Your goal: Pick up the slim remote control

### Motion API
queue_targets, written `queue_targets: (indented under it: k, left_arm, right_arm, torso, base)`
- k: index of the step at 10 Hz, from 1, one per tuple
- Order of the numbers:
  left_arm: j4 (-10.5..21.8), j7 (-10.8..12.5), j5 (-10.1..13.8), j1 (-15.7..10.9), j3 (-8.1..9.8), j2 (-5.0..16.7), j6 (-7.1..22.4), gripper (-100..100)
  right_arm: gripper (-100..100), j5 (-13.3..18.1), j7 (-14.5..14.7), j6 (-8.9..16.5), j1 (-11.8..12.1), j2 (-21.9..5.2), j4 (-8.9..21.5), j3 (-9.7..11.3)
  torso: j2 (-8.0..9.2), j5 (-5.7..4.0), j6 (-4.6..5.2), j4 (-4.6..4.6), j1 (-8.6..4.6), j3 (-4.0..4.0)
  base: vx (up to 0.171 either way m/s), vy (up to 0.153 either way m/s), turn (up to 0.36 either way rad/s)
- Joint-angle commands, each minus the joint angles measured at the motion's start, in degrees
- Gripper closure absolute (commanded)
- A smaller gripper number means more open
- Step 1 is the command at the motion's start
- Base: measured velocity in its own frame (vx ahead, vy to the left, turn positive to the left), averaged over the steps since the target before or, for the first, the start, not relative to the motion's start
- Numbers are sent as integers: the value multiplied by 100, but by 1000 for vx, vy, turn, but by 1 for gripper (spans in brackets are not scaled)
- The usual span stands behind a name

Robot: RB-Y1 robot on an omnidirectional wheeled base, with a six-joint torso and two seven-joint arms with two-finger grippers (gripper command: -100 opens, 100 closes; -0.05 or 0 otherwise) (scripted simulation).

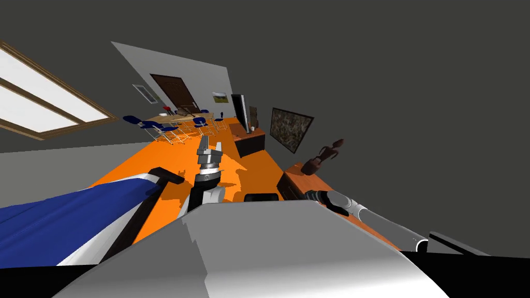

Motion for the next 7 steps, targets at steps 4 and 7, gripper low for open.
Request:
queue_targets:
  k: [4, 7]
  left_arm:
    - [0, 0, 0, -1, 0, 0, 0, 0]
    - [0, 0, 0, 1, 0, 0, 0, 0]
  right_arm:
    - [-100, 685, -402, 124, 42, -44, 546, 499]
    - [-100, 890, -477, 151, 67, -23, 706, 628]
  torso:
    - [4, -1, -2, 1, -2, 2]
    - [-4, 0, 3, -1, 6, -2]
  base:
    - [-27, -57, 213]
    - [-12, -39, 44]
